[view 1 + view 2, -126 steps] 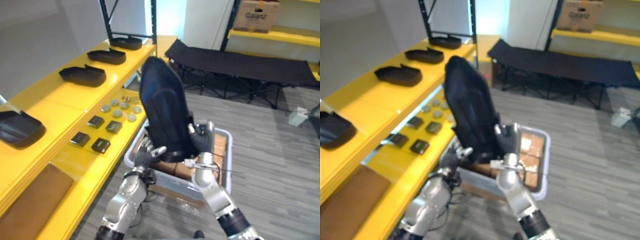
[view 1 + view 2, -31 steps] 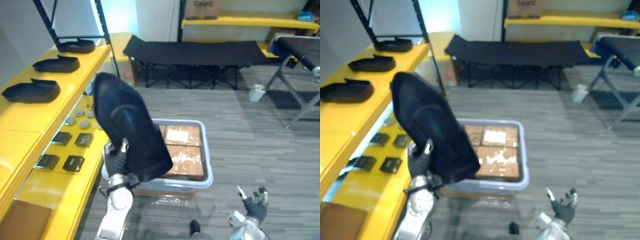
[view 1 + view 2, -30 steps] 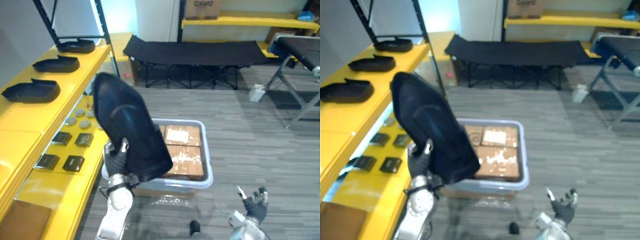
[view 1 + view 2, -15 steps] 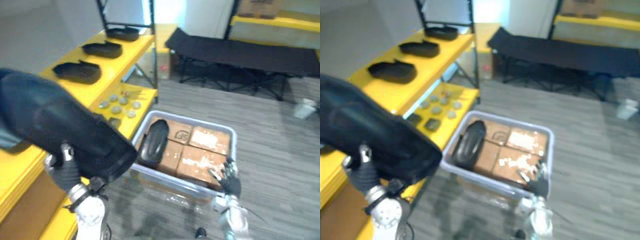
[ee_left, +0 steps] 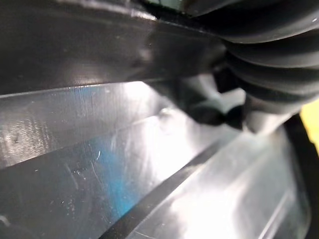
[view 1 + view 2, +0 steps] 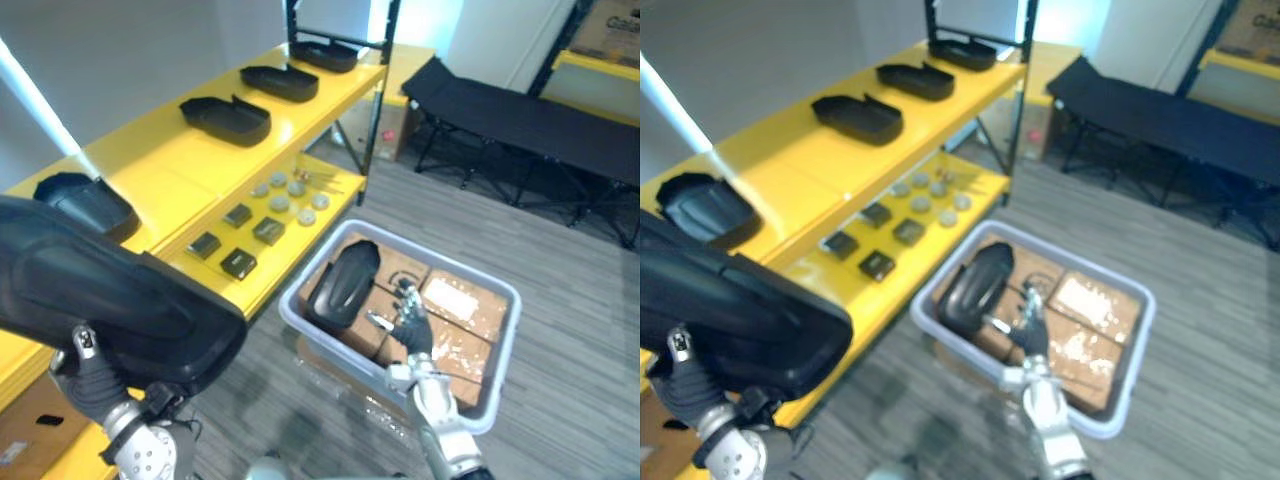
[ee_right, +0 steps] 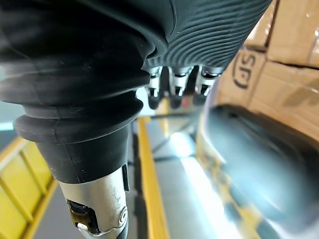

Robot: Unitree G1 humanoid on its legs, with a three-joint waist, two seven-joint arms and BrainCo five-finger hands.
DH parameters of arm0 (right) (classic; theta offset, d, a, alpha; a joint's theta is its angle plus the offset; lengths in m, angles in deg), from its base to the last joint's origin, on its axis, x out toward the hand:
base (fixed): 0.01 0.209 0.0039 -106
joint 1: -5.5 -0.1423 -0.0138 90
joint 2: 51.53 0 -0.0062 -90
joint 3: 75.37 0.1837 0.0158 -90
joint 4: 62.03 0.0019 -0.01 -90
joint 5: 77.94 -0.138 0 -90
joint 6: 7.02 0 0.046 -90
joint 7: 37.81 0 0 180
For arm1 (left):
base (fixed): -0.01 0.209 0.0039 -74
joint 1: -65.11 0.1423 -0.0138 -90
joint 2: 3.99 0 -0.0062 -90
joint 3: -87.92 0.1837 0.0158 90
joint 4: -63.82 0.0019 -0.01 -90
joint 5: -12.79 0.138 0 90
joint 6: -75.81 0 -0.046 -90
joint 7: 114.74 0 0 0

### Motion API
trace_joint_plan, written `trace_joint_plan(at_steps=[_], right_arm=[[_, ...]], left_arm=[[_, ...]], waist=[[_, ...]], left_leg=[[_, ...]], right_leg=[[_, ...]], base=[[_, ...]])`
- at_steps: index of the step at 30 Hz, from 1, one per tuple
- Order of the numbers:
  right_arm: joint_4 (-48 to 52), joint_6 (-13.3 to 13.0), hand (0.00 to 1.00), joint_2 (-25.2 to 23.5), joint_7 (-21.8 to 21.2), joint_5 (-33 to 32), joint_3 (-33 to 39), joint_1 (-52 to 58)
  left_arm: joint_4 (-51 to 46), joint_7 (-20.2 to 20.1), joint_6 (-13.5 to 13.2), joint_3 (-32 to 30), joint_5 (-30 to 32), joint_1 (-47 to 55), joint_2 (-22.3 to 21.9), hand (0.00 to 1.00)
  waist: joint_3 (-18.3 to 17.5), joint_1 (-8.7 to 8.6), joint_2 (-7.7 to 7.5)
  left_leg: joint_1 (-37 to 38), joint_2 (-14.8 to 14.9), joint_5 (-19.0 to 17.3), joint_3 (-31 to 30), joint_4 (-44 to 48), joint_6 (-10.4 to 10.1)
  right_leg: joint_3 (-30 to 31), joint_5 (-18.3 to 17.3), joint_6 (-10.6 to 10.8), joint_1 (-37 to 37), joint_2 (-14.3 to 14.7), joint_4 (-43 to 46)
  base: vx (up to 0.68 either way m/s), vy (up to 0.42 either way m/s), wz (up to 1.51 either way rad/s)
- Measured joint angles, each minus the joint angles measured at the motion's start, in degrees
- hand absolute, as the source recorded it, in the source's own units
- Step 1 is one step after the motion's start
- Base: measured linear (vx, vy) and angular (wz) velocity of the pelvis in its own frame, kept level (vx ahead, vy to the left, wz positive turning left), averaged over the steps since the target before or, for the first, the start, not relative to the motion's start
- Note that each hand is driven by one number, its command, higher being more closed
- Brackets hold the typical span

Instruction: Walk over and take plastic housings, then place them on the shelf

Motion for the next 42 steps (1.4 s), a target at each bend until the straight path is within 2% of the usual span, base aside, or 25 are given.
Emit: trace_joint_plan(at_steps=[2, 4, 7, 11, 14, 17, 19, 22, 23, 24, 25, 26, 27, 29, 32, 37, 39, 42], right_arm=[[0.01, 0.0, 0.0, 0.17, -0.58, 0.07, 0.33, 1.79], [0.01, -0.01, 0.0, 0.25, -1.78, 0.09, 0.29, 2.87], [0.01, -0.63, 0.0, 0.13, -2.77, 0.04, 0.3, 3.83], [0.02, -2.6, 0.0, 0.16, -3.47, 0.06, 0.37, 3.85], [0.08, -2.99, 0.0, 0.15, -3.85, 0.21, 0.37, 3.75], [0.09, -3.08, 0.0, 0.27, -4.96, 0.36, 0.41, 3.58], [0.09, -3.67, 0.0, 0.31, -4.95, 0.69, 0.47, 3.52], [0.28, -4.87, 0.0, 0.06, -4.78, 0.72, 2.73, 4.34], [1.09, -5.53, 0.0, -0.26, -4.65, 0.72, 4.13, 4.75], [2.87, -6.16, 0.0, -0.6, -3.84, 0.73, 4.64, 5.3], [3.62, -6.51, 0.0, -0.66, -3.61, 0.72, 4.78, 5.41], [4.12, -6.63, 0.0, -0.37, -3.62, 0.8, 5.06, 5.25], [4.18, -6.71, 0.0, -0.49, -3.62, 1.86, 5.7, 4.2], [4.24, -6.8, 0.0, -0.52, -3.63, 3.42, 6.2, 4.08], [4.24, -6.76, 0.0, -0.49, -3.63, 4.54, 6.28, 4.73], [4.24, -6.64, 0.0, -0.5, -3.14, 4.55, 7.22, 5.47], [4.22, -6.7, 0.0, -0.42, -2.27, 4.51, 7.3, 5.62], [4.21, -6.95, 0.0, -0.59, -2.22, 4.63, 7.21, 5.82]], left_arm=[[1.3, -0.65, -0.04, 0.34, -0.1, 0.01, -0.4, 1.0], [2.65, -0.88, -0.04, 1.5, -0.1, 1.15, -0.3, 1.0], [4.08, -1.22, -0.13, 2.94, -0.07, 1.43, -0.23, 1.0], [4.05, -1.94, -1.98, 3.88, -0.04, 1.65, -0.09, 1.0], [3.83, -3.89, -2.42, 3.9, 0.26, 1.32, 0.45, 1.0], [3.65, -6.17, -3.97, 3.93, 1.32, 0.95, 2.31, 1.0], [3.53, -7.65, -4.03, 3.94, 1.26, -0.14, 3.3, 1.0], [3.67, -10.4, -4.41, 5.89, 1.71, -2.81, 5.28, 1.0], [3.71, -11.11, -4.77, 6.67, 2.79, -4.0, 6.05, 1.0], [4.08, -12.04, -5.14, 6.83, 2.99, -5.14, 6.78, 1.0], [4.27, -12.28, -5.14, 6.82, 3.0, -5.78, 7.22, 1.0], [4.92, -12.39, -5.22, 6.62, 3.08, -6.32, 7.4, 1.0], [5.41, -12.31, -5.21, 6.71, 3.03, -6.59, 7.19, 1.0], [5.96, -12.3, -5.21, 7.6, 3.01, -6.54, 6.8, 1.0], [6.29, -12.05, -5.21, 10.02, 2.94, -6.63, 6.44, 1.0], [7.68, -12.45, -5.21, 12.22, 3.46, -7.63, 6.43, 1.0], [8.46, -12.47, -5.2, 12.79, 5.2, -7.78, 6.44, 1.0], [8.7, -12.71, -5.13, 12.66, 5.18, -7.83, 6.45, 1.0]], waist=[[0.71, -0.18, 0.08], [1.21, 0.16, 0.17], [1.8, 0.36, -0.57], [1.86, 0.65, -1.31], [1.8, 0.65, -1.52], [1.89, 0.82, -2.02], [2.0, 0.82, -2.29], [1.88, 0.44, -2.8], [1.79, -0.14, -2.95], [1.8, -1.25, -3.16], [1.59, -1.81, -4.43], [1.58, -1.47, -4.59], [1.96, -0.98, -4.0], [2.51, -0.65, -3.1], [2.75, -0.74, -2.53], [3.04, -1.85, -2.08], [3.45, -2.38, -1.2], [3.29, -2.26, -0.9]], left_leg=[[-0.42, 0.59, 0.56, 3.96, 0.23, 0.84], [-1.09, 0.54, 0.72, 3.94, 0.34, 1.1], [-0.98, 0.33, 0.63, 3.98, 0.46, 1.45], [-1.13, -0.92, 0.83, 4.01, 0.64, 1.27], [-2.11, -1.54, 0.56, 4.6, 0.94, 1.69], [-4.03, -1.94, 0.0, 5.95, 2.4, 2.25], [-5.09, -2.73, -0.1, 5.14, 2.9, 2.53], [-4.5, -4.39, 0.63, 0.86, 2.28, 3.14], [-4.4, -4.71, 1.88, -0.98, 0.51, 3.53], [-4.64, -5.1, 3.64, -3.58, -1.63, 3.57], [-4.62, -5.77, 4.54, -4.19, -2.32, 3.5], [-4.76, -6.32, 4.85, -4.44, -2.72, 3.16], [-4.96, -5.92, 5.05, -4.24, -2.71, 2.83], [-4.98, -5.2, 5.31, -4.0, -2.72, 2.42], [-4.92, -3.93, 5.88, -3.83, -3.11, 1.6], [-4.73, -3.17, 6.84, -3.67, -3.48, 0.94], [-3.74, -2.77, 7.78, -3.5, -4.66, 0.96], [-3.1, -2.09, 8.43, -2.66, -6.13, 1.34]], right_leg=[[-2.29, -0.43, -0.08, 1.04, -0.09, 0.23], [-3.39, -1.35, -0.2, 1.31, -0.32, 0.97], [-3.99, -2.29, 0.05, 1.94, -0.99, 2.48], [-4.76, -2.62, 0.17, 1.96, -2.65, 4.02], [-5.55, -2.78, 0.09, 1.81, -3.61, 4.29], [-5.69, -2.95, -0.19, 0.7, -4.71, 5.08], [-4.78, -2.88, -0.16, -0.43, -5.55, 7.01], [1.14, -3.0, -0.45, -2.01, -6.93, 14.02], [4.55, -5.21, -2.83, -3.67, -6.87, 17.57], [8.44, -9.28, -4.36, -4.4, -4.72, 18.03], [9.09, -9.56, -4.98, -4.3, -3.74, 17.31], [8.99, -10.33, -4.58, -3.93, -3.97, 16.56], [9.18, -9.91, -3.75, -3.88, -3.17, 15.41], [9.16, -9.86, -3.65, -2.78, -2.16, 12.99], [9.19, -9.87, -3.41, -2.04, -0.61, 10.59], [9.3, -11.29, -1.21, -1.67, 0.01, 9.98], [9.55, -11.44, -1.29, -1.5, 0.3, 10.33], [10.6, -11.64, -1.38, -2.52, 0.68, 10.67]], base=[[-0.08, 0.004, 0.63], [-0.08, 0.02, 0.37], [-0.03, 0.04, 0.2], [0.02, 0.071, 0.13], [0.03, 0.064, 0.16], [0.04, 0.082, 0.18], [0.04, 0.114, 0.33], [0.06, 0.114, 0.69], [0.03, 0.007, 1.0], [0.02, -0.049, 1.12], [0.0, -0.11, 0.88], [-0.01, -0.086, 0.28], [-0.02, -0.062, -0.01], [-0.05, -0.058, -0.12], [-0.07, -0.079, -0.1], [-0.1, -0.058, -0.06], [-0.12, -0.025, -0.04], [-0.1, -0.012, -0.13]])
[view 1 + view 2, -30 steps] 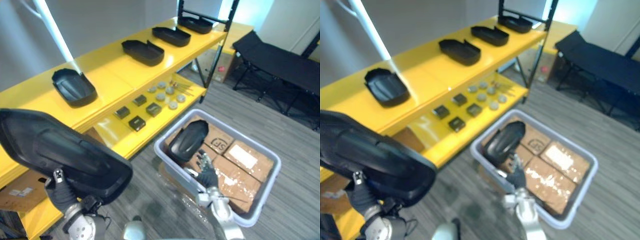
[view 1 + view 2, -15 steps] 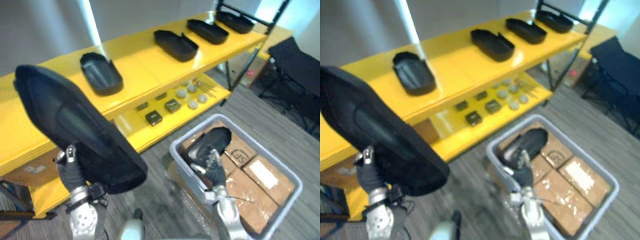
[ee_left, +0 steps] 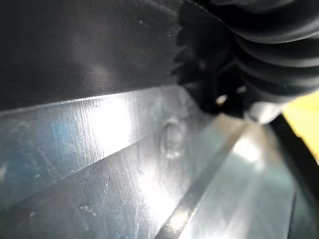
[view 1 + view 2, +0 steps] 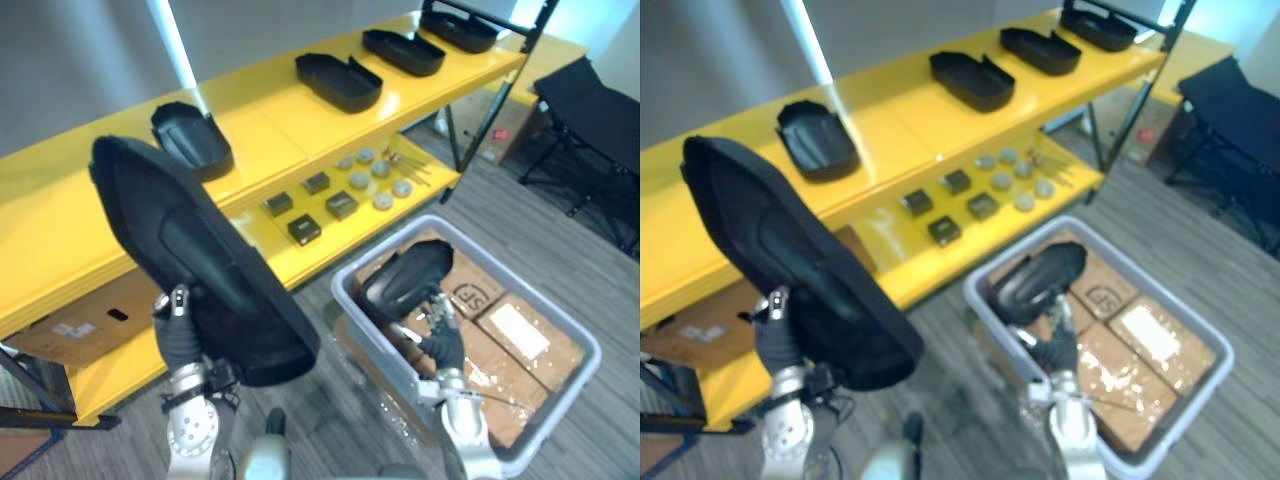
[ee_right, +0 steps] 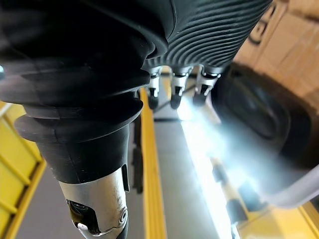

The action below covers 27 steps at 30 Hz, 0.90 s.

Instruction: Walk over and take plastic housings, then place them on the shelf

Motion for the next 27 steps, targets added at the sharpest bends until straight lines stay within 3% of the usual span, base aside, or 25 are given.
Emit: trace_joint_plan(at_steps=[4, 7, 8, 9, 10, 11, 12, 13, 15, 16, 18, 19, 21, 22, 24, 27], right_arm=[[-0.65, -0.94, 0.0, 0.09, -0.33, -0.08, 0.03, -1.03], [-2.6, -1.01, 0.0, 0.25, -2.05, -0.09, -0.1, -4.04], [-2.8, -1.03, 0.0, 0.35, -2.95, -0.08, -0.25, -4.96], [-3.02, -1.03, 0.0, 0.65, -3.58, -0.03, -0.27, -5.61], [-3.28, -1.03, 0.0, 0.76, -3.91, 0.01, -0.16, -5.67], [-3.62, -1.06, 0.0, 0.76, -3.99, 0.21, 0.05, -5.72], [-4.21, -0.87, 0.0, 1.52, -3.81, 1.12, 0.19, -6.06], [-4.12, -0.55, 0.0, 2.01, -3.61, 1.15, 0.16, -5.8], [-4.05, -0.54, 0.0, 1.89, -2.8, 1.14, 0.44, -4.99], [-3.56, -0.55, 0.0, 1.75, -2.75, 1.03, 1.55, -3.64], [-2.77, -0.54, 0.0, 1.67, -2.85, 0.99, 2.79, -2.63], [-2.65, -0.37, 0.0, 1.27, -3.15, 0.92, 4.05, -2.46], [-2.11, -0.45, 0.0, -0.64, -4.18, 1.01, 4.06, -1.68], [-2.03, -0.58, 0.0, -0.95, -4.28, 1.03, 4.0, -1.7], [-1.87, -1.11, 0.0, -1.19, -4.56, 1.08, 4.0, -2.16], [-1.92, -1.23, 0.0, -1.05, -3.96, 1.01, 3.87, -2.29]], left_arm=[[1.64, 0.89, 1.43, -0.22, -0.01, 0.17, 0.06, 1.0], [3.19, 2.04, 3.84, -0.94, -0.44, 1.78, -0.26, 1.0], [3.1, 2.04, 4.03, -1.67, -0.73, 3.26, -1.12, 1.0], [3.07, 2.04, 4.11, -2.33, -0.8, 4.63, -1.56, 1.0], [3.12, 2.0, 4.2, -2.51, -0.82, 4.76, -1.67, 1.0], [3.16, 1.61, 4.2, -2.66, -0.87, 5.13, -2.03, 1.0], [3.2, 0.95, 4.1, -2.9, -2.0, 5.62, -2.22, 1.0], [3.32, 0.57, 4.1, -3.24, -2.4, 5.96, -2.2, 1.0], [3.4, 0.03, 4.03, -2.86, -2.23, 5.5, -2.22, 1.0], [4.2, -0.22, 3.57, -2.11, -2.08, 4.4, -2.22, 1.0], [4.82, -0.21, 3.5, -1.58, -1.85, 3.1, -2.35, 1.0], [5.69, -0.15, 3.45, -1.52, -1.91, 1.63, -2.26, 1.0], [6.18, 0.02, 3.24, -1.59, -1.99, 0.74, -2.07, 1.0], [6.44, 0.1, 3.03, -1.53, -1.98, 0.66, -2.06, 1.0], [6.91, 0.93, 2.98, -0.48, -1.92, 0.7, -2.12, 1.0], [6.95, 1.0, 2.98, 1.48, -1.33, 0.96, -2.23, 1.0]], waist=[[0.02, -0.02, 0.23], [1.06, 0.08, 1.96], [1.67, 0.23, 3.31], [2.03, 0.59, 4.49], [1.87, 0.54, 4.38], [1.8, 0.24, 3.46], [1.85, 1.53, 4.13], [1.86, 1.58, 4.26], [1.29, 0.53, 3.83], [-0.22, -0.27, 3.93], [-1.13, -0.99, 4.53], [-1.43, -1.71, 4.21], [-2.75, -1.66, 2.12], [-2.98, -1.53, 1.81], [-3.14, -1.45, 1.63], [-3.27, -1.43, 2.15]], left_leg=[[0.28, 0.24, 0.37, 0.12, 1.43, -0.43], [-0.08, 0.79, 0.37, 0.49, 7.19, -0.43], [-1.72, 1.49, 0.44, 0.79, 11.37, -0.34], [-3.26, 2.06, 2.44, 1.43, 12.65, 0.69], [-3.63, 1.6, 5.63, 2.22, 10.09, 1.06], [-5.48, 2.02, 3.93, 5.28, 13.79, 4.38], [-7.94, 3.95, -3.63, 10.98, 27.0, 9.65], [-6.48, 5.87, -8.54, 16.4, 36.19, 10.08], [-3.05, 7.6, -10.58, 18.86, 39.43, 8.92], [-0.15, 10.02, -10.47, 19.31, 38.38, 7.41], [1.78, 11.96, -7.4, 19.53, 34.18, 6.02], [2.05, 9.73, -7.99, 21.73, 30.31, 6.07], [2.46, 6.96, -7.85, 22.03, 23.44, 6.19], [2.7, 6.28, -7.86, 21.56, 21.59, 6.18], [4.13, 4.39, -7.83, 20.78, 15.63, 6.08], [4.68, 3.8, -7.24, 18.82, 12.52, 5.13]], right_leg=[[0.25, -0.12, 0.23, 0.33, -0.08, 1.96], [-0.32, -0.55, -0.46, 3.02, 0.58, 2.75], [-0.41, -1.33, -1.53, 3.58, 1.47, 3.48], [-1.17, -2.14, -2.58, 3.29, 2.27, 3.88], [-2.24, -2.21, -3.0, 2.87, 1.96, 3.84], [-4.37, -1.54, -3.64, 1.53, 0.61, 3.96], [-5.39, -0.54, -3.63, 0.42, 0.38, 4.02], [-6.49, 0.44, -3.87, -0.05, -0.41, 3.92], [-8.43, 1.12, -3.73, -0.67, -1.56, 3.86], [-10.37, 1.96, -3.12, -2.27, -2.69, 4.2], [-11.63, 2.32, -2.49, -4.11, -3.48, 5.41], [-12.63, 3.37, -2.09, -4.71, -4.22, 4.83], [-12.87, 6.28, -2.05, -4.41, -4.06, -0.64], [-13.28, 7.45, -1.74, -4.15, -3.89, -1.9], [-14.61, 9.49, -0.95, -2.56, -3.47, -5.09], [-16.95, 9.86, -0.44, 0.01, -3.08, -6.56]], base=[[-0.01, -0.007, -0.03], [-0.1, -0.044, 0.13], [-0.22, -0.078, 0.28], [-0.24, -0.084, 0.47], [-0.27, -0.055, 0.7], [-0.26, -0.055, 0.67], [-0.29, -0.041, 0.63], [-0.21, -0.031, 0.45], [-0.13, 0.038, 0.69], [-0.08, 0.084, 0.88], [-0.05, 0.134, 0.81], [-0.05, 0.16, 0.78], [-0.05, 0.144, 0.66], [-0.02, 0.155, 0.56], [0.01, 0.132, 0.61], [0.02, 0.082, 0.68]])
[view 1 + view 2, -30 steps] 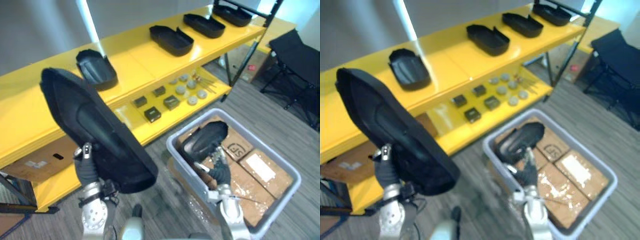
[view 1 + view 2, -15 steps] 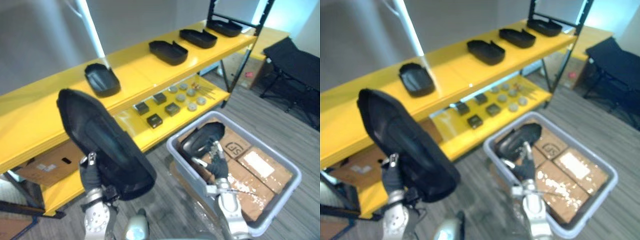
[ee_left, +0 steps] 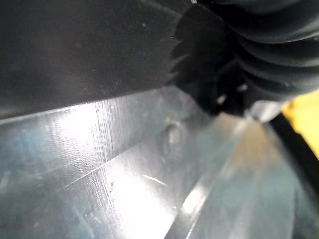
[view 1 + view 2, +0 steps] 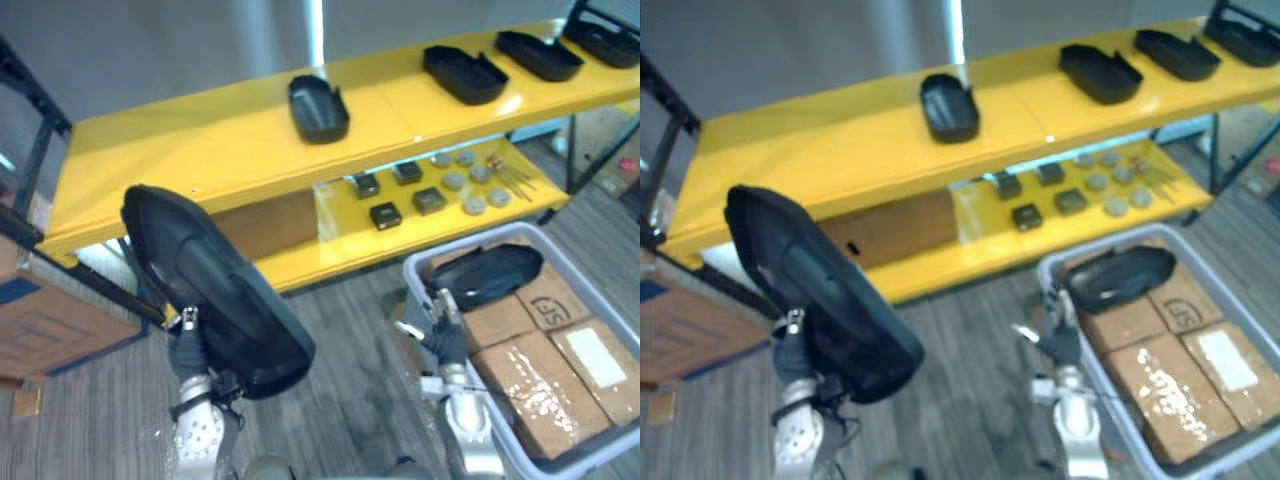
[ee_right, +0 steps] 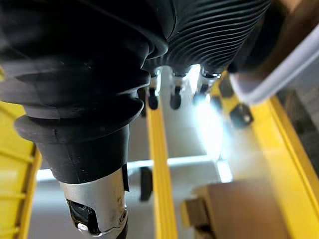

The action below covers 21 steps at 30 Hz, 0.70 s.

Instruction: Walk over and take plastic housings, then place them on the shelf

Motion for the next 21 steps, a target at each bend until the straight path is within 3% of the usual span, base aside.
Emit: trace_joint_plan(at_steps=[6, 11, 15, 17, 21], right_arm=[[-0.22, -1.7, 0.0, 0.75, -0.07, 0.06, -0.72, -1.71], [-0.72, -2.54, 0.0, 0.91, -1.44, 0.15, -2.77, -1.1], [-0.6, -2.09, 0.0, -0.03, -1.29, 0.06, -2.84, 1.84], [-0.59, -1.98, 0.0, -0.32, -1.39, -0.01, -2.93, 2.13], [-0.46, -0.88, 0.0, -0.3, -1.89, -0.49, -2.87, 1.56]], left_arm=[[-1.18, -0.33, 0.0, 0.48, 1.77, 1.2, 0.02, 1.0], [-1.97, -3.34, -0.01, 0.31, 1.08, 0.65, 0.15, 1.0], [-1.95, -5.88, -0.01, 1.64, 1.0, -0.66, 2.13, 1.0], [-1.94, -6.03, -0.01, 1.29, 0.97, -1.48, 3.17, 1.0], [-1.78, -4.77, 0.14, 0.95, 1.13, -0.83, 3.78, 1.0]], waist=[[-0.65, 0.19, 1.43], [-0.35, 0.06, 0.93], [-0.54, -0.46, -0.26], [-0.86, -0.37, -1.12], [-0.55, -0.09, -1.28]], left_leg=[[5.01, -1.14, 2.48, 0.58, -11.72, -3.81], [6.53, -2.86, 2.49, -0.25, -16.93, -3.82], [6.04, -4.86, 3.87, -5.42, -18.16, -2.56], [4.99, -5.2, 5.29, -7.04, -19.59, -2.6], [3.44, -5.33, 7.12, -7.2, -20.67, -3.23]], right_leg=[[-1.03, 0.33, 0.41, 1.32, 0.32, -0.06], [-1.83, 0.98, 1.44, 1.33, -0.28, 0.6], [9.02, 0.37, 0.33, 0.31, -2.24, 5.62], [9.45, -1.05, -1.89, 0.02, -2.21, 5.8], [11.02, -1.72, -1.18, -1.21, -1.43, 4.15]], base=[[0.01, 0.07, 0.26], [-0.05, 0.097, 0.2], [-0.04, 0.143, 0.65], [-0.04, 0.005, 0.5], [-0.04, -0.033, 0.03]])
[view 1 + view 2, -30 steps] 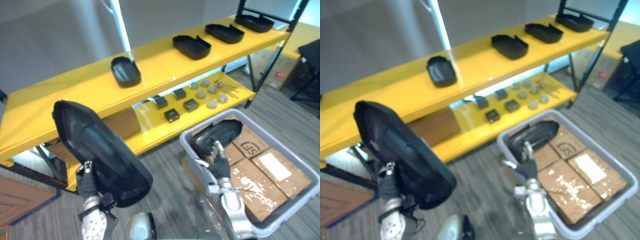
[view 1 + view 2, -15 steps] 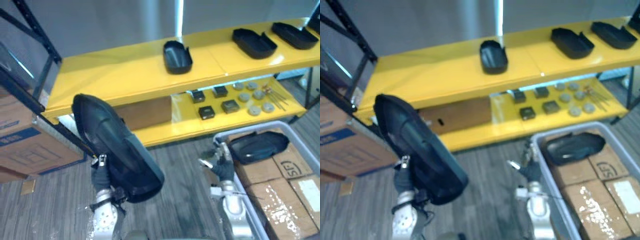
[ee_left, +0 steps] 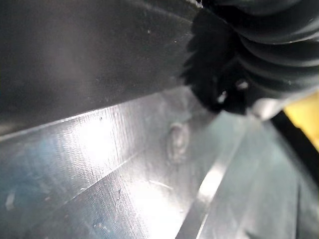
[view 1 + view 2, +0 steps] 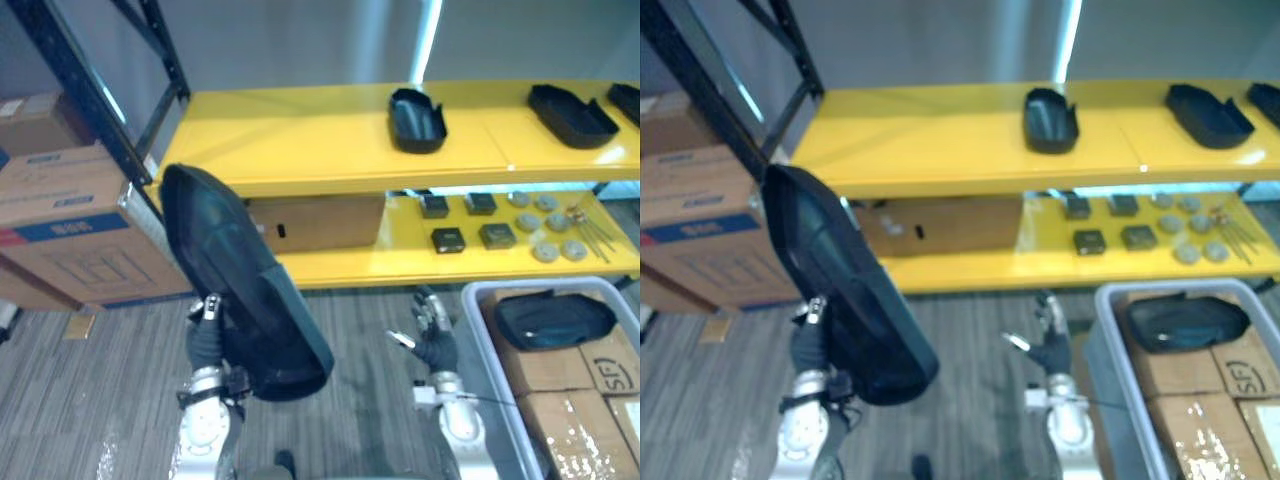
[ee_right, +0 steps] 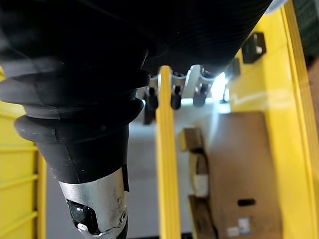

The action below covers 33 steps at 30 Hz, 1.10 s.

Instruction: Walk over and take plastic housings, then place them on the shelf

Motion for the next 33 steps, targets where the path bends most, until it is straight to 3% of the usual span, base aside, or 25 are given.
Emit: trace_joint_plan(at_steps=[5, 9, 11, 12, 14, 15, 16, 18, 19, 20, 21, 22, 24, 27, 29, 30, 33], right_arm=[[0.12, 0.51, 0.0, 0.04, 0.91, -0.7, -0.01, 0.27], [0.92, 1.49, 0.0, -0.08, 2.45, -1.27, 0.1, 1.49], [0.93, 2.56, 0.0, -0.23, 3.98, -3.11, 0.46, 3.19], [0.94, 2.85, 0.0, -0.16, 4.83, -3.31, 0.92, 3.86], [2.43, 2.84, 0.0, -1.11, 6.27, -3.44, 3.14, 6.22], [3.44, 2.5, 0.0, -1.76, 6.92, -3.43, 3.74, 7.01], [3.94, 1.83, 0.0, -2.46, 7.12, -3.41, 4.4, 7.75], [4.59, 0.2, 0.0, -3.52, 7.61, -3.17, 5.41, 8.73], [4.95, -0.59, 0.0, -4.14, 8.36, -2.72, 5.72, 8.78], [5.58, -1.83, 0.0, -5.22, 9.04, -2.71, 6.18, 9.41], [7.32, -2.98, 0.0, -4.33, 9.78, -2.49, 7.77, 10.38], [7.82, -4.07, 0.0, -4.27, 10.54, -1.91, 8.15, 10.98], [10.59, -7.32, 0.0, -3.79, 13.53, -0.33, 8.66, 13.71], [14.15, -9.24, 0.0, -2.74, 18.48, 2.15, 9.75, 12.87], [14.34, -9.98, 0.0, -2.36, 20.6, 3.45, 10.81, 10.33], [14.35, -10.19, 0.0, -2.23, 21.04, 4.24, 11.46, 8.93], [14.43, -10.43, 0.0, -1.4, 20.88, 4.45, 11.46, 7.03]], left_arm=[[0.02, 0.29, 0.33, 1.07, 2.87, -0.33, -0.71, 1.0], [0.01, 0.18, 0.45, 1.03, 2.98, -0.48, -0.36, 1.0], [0.0, -0.32, 0.66, 1.08, 3.01, -1.08, -0.42, 1.0], [-0.03, -0.52, 0.88, 1.08, 2.98, -1.48, -0.43, 1.0], [-0.07, -1.22, 1.05, 1.1, 2.98, -2.24, 0.72, 1.0], [-0.3, -1.56, 1.06, 1.09, 2.93, -2.43, 1.12, 1.0], [-0.45, -1.67, 1.02, 0.81, 2.64, -2.41, 1.55, 1.0], [-0.45, -1.62, 0.97, 0.57, 2.36, -2.98, 3.41, 1.0], [-0.44, -1.36, 0.92, 0.65, 2.37, -3.6, 4.68, 1.0], [0.37, -0.92, 1.0, 0.72, 2.52, -4.81, 5.89, 1.0], [1.49, -0.13, 1.04, 2.4, 2.78, -4.94, 4.97, 1.0], [1.76, 0.13, 1.08, 3.03, 2.85, -4.63, 4.51, 1.0], [1.61, 0.4, 1.02, 5.58, 2.98, -4.61, 3.25, 1.0], [1.42, 1.44, 1.01, 7.38, 2.55, -5.28, 2.4, 1.0], [1.47, 1.57, 1.03, 7.21, 2.38, -6.37, 2.57, 1.0], [1.49, 2.07, 1.06, 6.74, 2.22, -7.04, 2.84, 1.0], [1.54, 2.5, 1.18, 4.66, 1.69, -7.02, 2.73, 1.0]], waist=[[0.09, -0.97, 0.25], [0.13, -1.73, 0.15], [0.56, -1.8, -0.29], [1.55, -1.83, 0.23], [3.86, -2.56, -0.74], [5.35, -2.94, -0.98], [6.47, -3.28, -0.65], [6.93, -4.57, -1.41], [7.4, -5.02, -2.78], [8.62, -5.65, -4.81], [9.75, -5.88, -3.16], [9.98, -6.2, -2.53], [8.16, -6.59, 0.51], [5.61, -6.72, 2.75], [5.01, -6.75, 2.14], [4.8, -6.17, 1.65], [4.89, -5.59, 1.9]], left_leg=[[0.05, 1.22, 0.68, 0.59, -0.07, -0.82], [0.24, 1.27, 0.84, 1.71, -0.07, -1.12], [0.64, 1.38, 0.5, 2.42, -0.05, -0.83], [1.23, 1.74, 0.32, 2.87, 0.13, -0.87], [1.64, 2.22, -0.98, 2.83, 2.5, -0.49], [2.01, 3.02, -1.7, 2.58, 3.12, -0.41], [1.79, 3.86, -1.82, 2.4, 3.2, -0.41], [-0.44, 4.9, -1.83, 1.23, 2.94, -0.43], [-1.2, 4.48, -1.83, 1.61, 2.77, -0.61], [-1.59, 3.58, -1.69, 2.24, 4.96, -0.76], [-1.59, 4.99, -2.12, 2.51, 6.65, -2.54], [-0.94, 5.16, -2.26, 2.63, 6.46, -2.73], [0.02, 6.29, -1.89, 3.12, 3.59, -3.31], [0.05, 7.93, -1.33, 3.17, 3.45, -3.8], [-1.51, 8.22, -1.69, 3.33, 7.66, -3.03], [-3.59, 8.81, -2.87, 3.32, 13.12, -1.18], [-9.32, 11.96, -4.15, 3.19, 29.22, 0.98]], right_leg=[[2.26, -0.01, 0.02, 0.07, 1.59, -1.59], [4.43, -0.86, 1.35, -0.61, 1.6, -1.63], [5.24, -1.69, 1.0, -2.54, 1.0, 2.14], [6.5, -1.74, 0.92, -3.84, 0.76, 5.86], [11.21, -1.73, 0.53, -6.55, 0.41, 13.11], [12.78, -1.72, -0.84, -7.92, 0.53, 16.23], [14.9, -5.1, -3.39, -9.98, 1.68, 17.62], [17.86, -6.92, -2.75, -12.35, 4.99, 11.52], [18.74, -7.05, -2.33, -12.54, 5.88, 6.94], [20.14, -4.78, 1.63, -12.39, 5.36, 5.43], [20.33, -4.35, 1.49, -11.8, 6.3, 6.73], [20.44, -4.18, 1.34, -11.13, 6.55, 6.57], [19.77, -3.59, 1.39, -10.27, 8.08, 4.86], [18.25, -3.94, 0.52, -9.98, 9.68, 4.84], [17.77, -4.86, 0.04, -9.07, 9.59, 5.15], [17.34, -5.2, -0.39, -8.11, 9.52, 4.65], [16.68, -6.04, -1.38, -4.17, 10.37, 2.91]], base=[[-0.03, -0.041, -0.12], [-0.05, -0.016, -0.17], [-0.05, 0.008, -0.18], [-0.05, 0.015, -0.19], [-0.11, 0.027, -0.15], [-0.13, -0.017, -0.1], [-0.12, -0.071, -0.04], [-0.08, -0.088, 0.08], [0.0, -0.11, 0.19], [0.01, -0.163, 0.08], [0.04, -0.133, 0.02], [0.06, -0.111, -0.03], [0.15, -0.061, 0.04], [0.24, -0.073, 0.09], [0.24, -0.092, 0.24], [0.22, -0.142, 0.19], [0.17, -0.141, 0.05]])
